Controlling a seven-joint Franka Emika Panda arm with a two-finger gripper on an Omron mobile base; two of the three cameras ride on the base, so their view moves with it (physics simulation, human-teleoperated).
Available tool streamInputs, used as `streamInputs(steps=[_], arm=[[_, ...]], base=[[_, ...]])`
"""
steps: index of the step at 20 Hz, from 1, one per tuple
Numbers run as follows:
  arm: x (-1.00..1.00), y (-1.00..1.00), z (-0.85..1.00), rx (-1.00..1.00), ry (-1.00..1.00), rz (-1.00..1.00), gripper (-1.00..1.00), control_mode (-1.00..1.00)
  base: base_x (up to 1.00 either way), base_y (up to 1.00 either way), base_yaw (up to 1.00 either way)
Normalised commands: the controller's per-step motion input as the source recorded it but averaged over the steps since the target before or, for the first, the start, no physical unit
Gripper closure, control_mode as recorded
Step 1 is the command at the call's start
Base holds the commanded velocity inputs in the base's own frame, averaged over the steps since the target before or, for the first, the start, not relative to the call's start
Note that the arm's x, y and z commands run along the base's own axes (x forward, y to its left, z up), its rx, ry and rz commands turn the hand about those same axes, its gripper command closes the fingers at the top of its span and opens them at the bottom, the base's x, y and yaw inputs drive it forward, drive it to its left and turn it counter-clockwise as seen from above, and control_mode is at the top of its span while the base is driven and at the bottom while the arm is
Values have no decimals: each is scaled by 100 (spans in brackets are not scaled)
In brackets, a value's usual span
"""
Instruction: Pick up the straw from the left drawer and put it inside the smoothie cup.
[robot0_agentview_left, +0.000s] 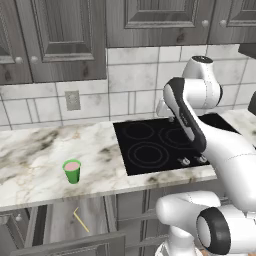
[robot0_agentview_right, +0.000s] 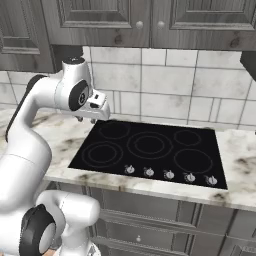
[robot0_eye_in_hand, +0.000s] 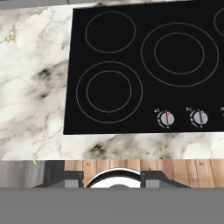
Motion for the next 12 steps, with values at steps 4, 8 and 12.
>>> streamInputs(steps=[4, 8, 12], arm=[[-26, 0, 0, 0, 0, 0, -100, -100], [-62, -12, -15, 0, -1, -2, -100, -100], [-49, -4, -30, 0, 0, -5, -100, -100]], base=[[0, 0, 0], [0, 0, 0], [0, 0, 0]])
